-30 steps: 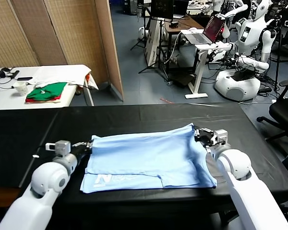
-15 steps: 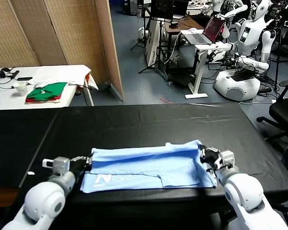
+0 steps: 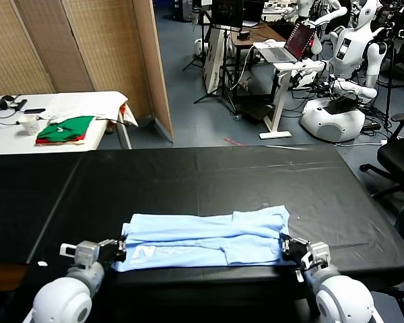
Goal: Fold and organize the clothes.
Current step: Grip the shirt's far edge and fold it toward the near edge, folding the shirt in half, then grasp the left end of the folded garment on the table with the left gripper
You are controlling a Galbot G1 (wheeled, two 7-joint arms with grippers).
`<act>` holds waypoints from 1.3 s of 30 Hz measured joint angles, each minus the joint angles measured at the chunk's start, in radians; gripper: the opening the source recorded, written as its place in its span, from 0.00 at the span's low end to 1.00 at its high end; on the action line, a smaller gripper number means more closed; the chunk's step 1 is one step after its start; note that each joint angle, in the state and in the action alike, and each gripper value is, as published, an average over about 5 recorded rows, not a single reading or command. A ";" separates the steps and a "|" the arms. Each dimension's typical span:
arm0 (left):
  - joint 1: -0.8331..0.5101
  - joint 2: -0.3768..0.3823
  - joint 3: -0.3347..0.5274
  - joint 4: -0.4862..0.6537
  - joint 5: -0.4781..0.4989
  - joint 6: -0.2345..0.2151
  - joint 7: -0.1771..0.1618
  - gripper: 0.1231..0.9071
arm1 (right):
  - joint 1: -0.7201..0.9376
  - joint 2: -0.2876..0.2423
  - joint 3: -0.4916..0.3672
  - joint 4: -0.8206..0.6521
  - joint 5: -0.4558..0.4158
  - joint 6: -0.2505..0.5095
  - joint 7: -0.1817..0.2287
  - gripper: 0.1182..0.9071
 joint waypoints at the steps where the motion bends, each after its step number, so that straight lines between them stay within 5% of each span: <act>1: 0.004 -0.002 0.000 -0.002 0.004 0.000 -0.003 0.03 | -0.006 0.001 0.005 0.005 0.004 0.005 -0.005 0.06; 4: 0.015 -0.013 -0.001 -0.015 0.013 0.000 -0.025 0.03 | -0.026 0.007 0.023 0.026 0.020 0.012 -0.022 0.22; 7: 0.028 -0.033 -0.009 -0.038 0.025 0.000 -0.055 0.14 | -0.050 0.013 0.049 0.056 0.045 0.014 -0.026 0.46; 12: 0.058 -0.078 -0.037 -0.101 0.058 0.000 -0.070 0.54 | -0.058 0.017 0.100 0.097 0.095 0.029 -0.023 0.85; 15: 0.064 -0.093 -0.048 -0.130 0.068 0.000 -0.068 0.78 | -0.032 0.022 0.114 0.092 0.112 0.058 -0.012 0.97; 18: 0.052 -0.096 -0.062 -0.135 0.063 0.000 -0.066 0.95 | 0.011 0.031 0.111 0.064 0.115 0.090 0.011 1.00; 21: 0.025 -0.094 -0.077 -0.117 0.047 0.000 -0.064 0.99 | 0.069 0.044 0.093 0.012 0.111 0.112 0.044 1.00; 32: -0.122 -0.112 -0.050 0.039 -0.109 -0.021 -0.060 1.00 | 0.221 0.099 0.025 -0.182 0.141 0.078 0.101 1.00; 39: -0.174 -0.109 -0.019 0.108 -0.092 -0.025 -0.015 1.00 | 0.242 0.119 0.009 -0.223 0.133 0.076 0.097 1.00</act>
